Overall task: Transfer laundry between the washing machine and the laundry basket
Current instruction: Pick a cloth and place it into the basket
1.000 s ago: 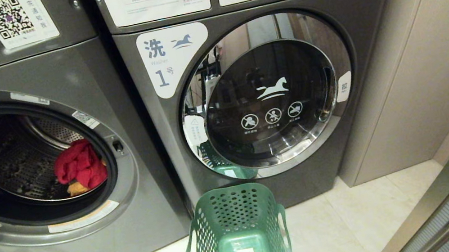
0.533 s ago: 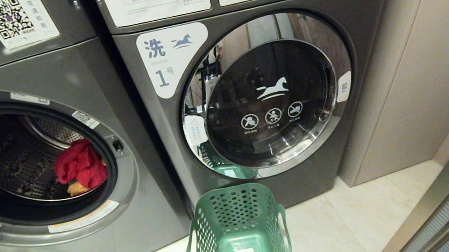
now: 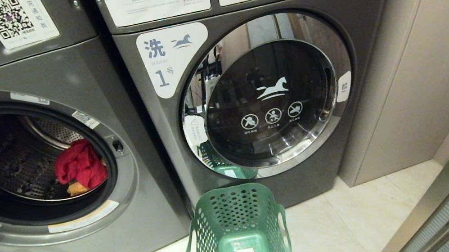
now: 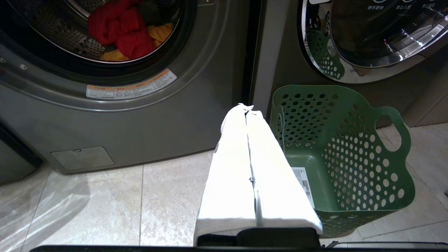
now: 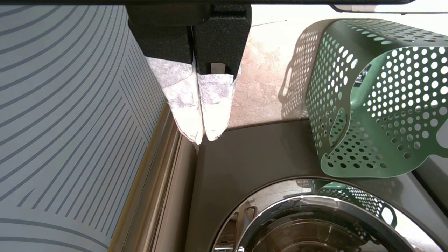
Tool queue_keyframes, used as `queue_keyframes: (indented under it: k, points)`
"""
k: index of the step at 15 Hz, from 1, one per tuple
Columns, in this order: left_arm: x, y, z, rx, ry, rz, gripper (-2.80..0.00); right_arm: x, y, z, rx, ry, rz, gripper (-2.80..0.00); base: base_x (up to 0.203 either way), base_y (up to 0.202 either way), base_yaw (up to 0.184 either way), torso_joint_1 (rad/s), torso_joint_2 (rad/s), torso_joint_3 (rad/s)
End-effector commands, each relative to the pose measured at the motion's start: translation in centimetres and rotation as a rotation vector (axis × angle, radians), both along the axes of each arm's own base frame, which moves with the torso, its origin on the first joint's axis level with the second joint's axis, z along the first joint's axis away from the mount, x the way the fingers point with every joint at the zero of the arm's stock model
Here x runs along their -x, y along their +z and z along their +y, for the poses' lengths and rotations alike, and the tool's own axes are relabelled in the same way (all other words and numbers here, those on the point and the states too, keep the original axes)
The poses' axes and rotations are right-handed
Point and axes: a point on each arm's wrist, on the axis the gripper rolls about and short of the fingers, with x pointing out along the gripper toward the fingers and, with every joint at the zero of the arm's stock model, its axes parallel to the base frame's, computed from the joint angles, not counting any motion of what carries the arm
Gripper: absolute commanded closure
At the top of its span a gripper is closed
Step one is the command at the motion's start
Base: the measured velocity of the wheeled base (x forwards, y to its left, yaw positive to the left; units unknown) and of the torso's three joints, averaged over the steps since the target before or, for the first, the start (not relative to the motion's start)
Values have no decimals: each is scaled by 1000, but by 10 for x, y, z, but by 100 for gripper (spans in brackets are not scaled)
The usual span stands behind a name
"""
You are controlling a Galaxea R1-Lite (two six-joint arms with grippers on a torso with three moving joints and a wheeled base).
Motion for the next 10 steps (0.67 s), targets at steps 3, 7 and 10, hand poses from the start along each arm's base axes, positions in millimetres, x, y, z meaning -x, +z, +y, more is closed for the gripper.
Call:
queue_keyframes:
  k: [3,7,10]
  points:
    - [0,-2,0,2,0,6,0,0,0,0,-3,1,-2,0,0,0,0,0,0,0]
    - [0,-2,0,4,0,5,0,0,0,0,-28,-2,-4,0,0,0,0,0,0,0]
    - [0,-2,0,3,0,5,0,0,0,0,-37,-2,-6,0,0,0,0,0,0,0]
